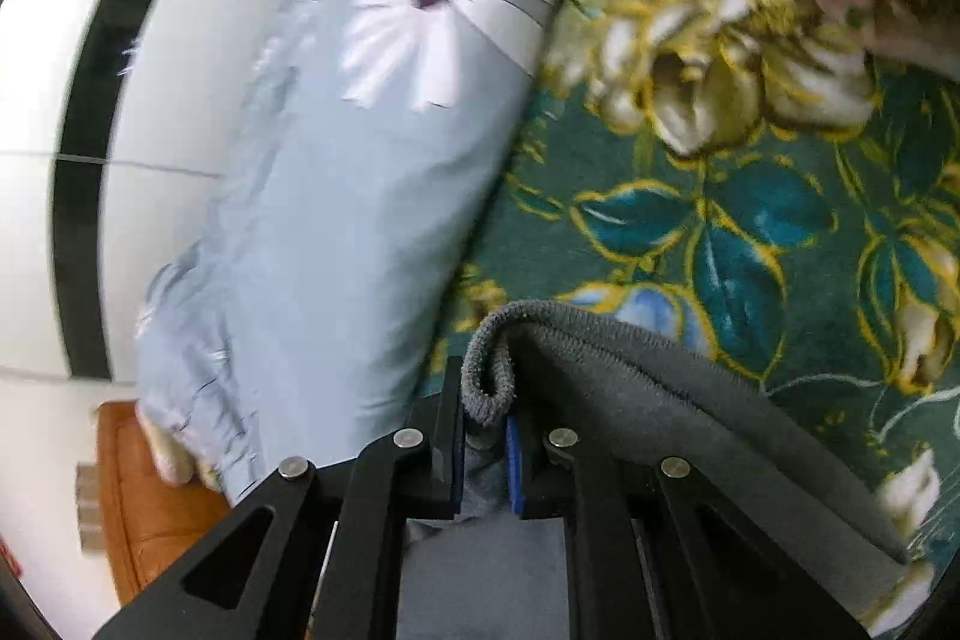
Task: Fold clothes
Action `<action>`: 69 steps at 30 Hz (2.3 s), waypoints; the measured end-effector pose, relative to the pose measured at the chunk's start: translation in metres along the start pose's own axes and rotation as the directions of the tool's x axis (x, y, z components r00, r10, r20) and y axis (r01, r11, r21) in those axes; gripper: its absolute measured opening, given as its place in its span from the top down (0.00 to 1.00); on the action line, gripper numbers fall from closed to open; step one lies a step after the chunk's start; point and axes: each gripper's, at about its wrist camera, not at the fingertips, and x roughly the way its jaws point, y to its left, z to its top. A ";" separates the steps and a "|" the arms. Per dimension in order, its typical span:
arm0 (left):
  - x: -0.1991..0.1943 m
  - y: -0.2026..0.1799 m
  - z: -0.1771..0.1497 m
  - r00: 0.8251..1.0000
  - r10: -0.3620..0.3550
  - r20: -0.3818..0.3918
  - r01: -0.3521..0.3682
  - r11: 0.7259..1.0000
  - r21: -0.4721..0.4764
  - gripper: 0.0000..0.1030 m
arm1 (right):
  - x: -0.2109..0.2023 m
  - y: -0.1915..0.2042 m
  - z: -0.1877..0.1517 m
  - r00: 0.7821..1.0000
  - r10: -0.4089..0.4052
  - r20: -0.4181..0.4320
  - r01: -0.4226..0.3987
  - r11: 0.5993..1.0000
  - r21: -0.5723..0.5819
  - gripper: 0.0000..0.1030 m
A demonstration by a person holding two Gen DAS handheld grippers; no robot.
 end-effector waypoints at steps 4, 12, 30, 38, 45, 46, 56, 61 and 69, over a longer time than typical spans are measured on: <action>-0.011 0.008 0.009 0.985 -0.160 -0.057 0.159 0.987 -0.031 0.60 | -0.007 0.003 -0.005 1.000 -0.010 0.001 0.010 0.999 -0.040 0.76; -0.085 0.103 -0.047 0.986 -0.158 0.054 0.157 0.987 0.013 0.48 | -0.085 0.024 -0.053 0.999 0.041 0.020 -0.033 0.954 -0.300 0.53; -0.045 0.202 -0.246 0.951 -0.274 -0.141 0.232 0.938 -0.258 0.54 | -0.130 -0.155 -0.168 0.997 -0.007 0.081 0.011 0.999 -0.040 0.43; -0.034 0.179 -0.257 0.972 -0.184 -0.147 0.137 0.949 -0.284 0.76 | -0.100 -0.138 -0.152 0.996 -0.054 0.074 0.056 0.998 -0.028 0.43; -0.051 0.180 -0.261 0.973 -0.203 -0.109 0.153 0.924 -0.351 0.89 | -0.085 -0.135 -0.151 0.993 -0.114 0.014 0.113 0.993 0.019 0.92; -0.057 0.180 -0.260 0.972 -0.214 -0.098 0.166 0.918 -0.360 0.89 | -0.090 -0.132 -0.150 0.995 -0.099 0.028 0.099 0.995 0.021 0.93; -0.128 0.212 -0.234 0.942 -0.330 0.060 0.329 0.877 -0.349 0.89 | -0.174 -0.110 -0.168 0.975 0.144 0.167 -0.134 0.989 -0.066 0.94; -0.147 0.243 -0.251 0.944 -0.323 0.058 0.324 0.885 -0.334 0.89 | -0.192 -0.120 -0.185 0.970 0.176 0.167 -0.166 0.984 -0.072 0.94; -0.133 0.246 -0.234 0.954 -0.298 0.024 0.288 0.893 -0.347 0.89 | -0.201 -0.114 -0.197 0.973 0.163 0.161 -0.150 0.985 -0.091 0.94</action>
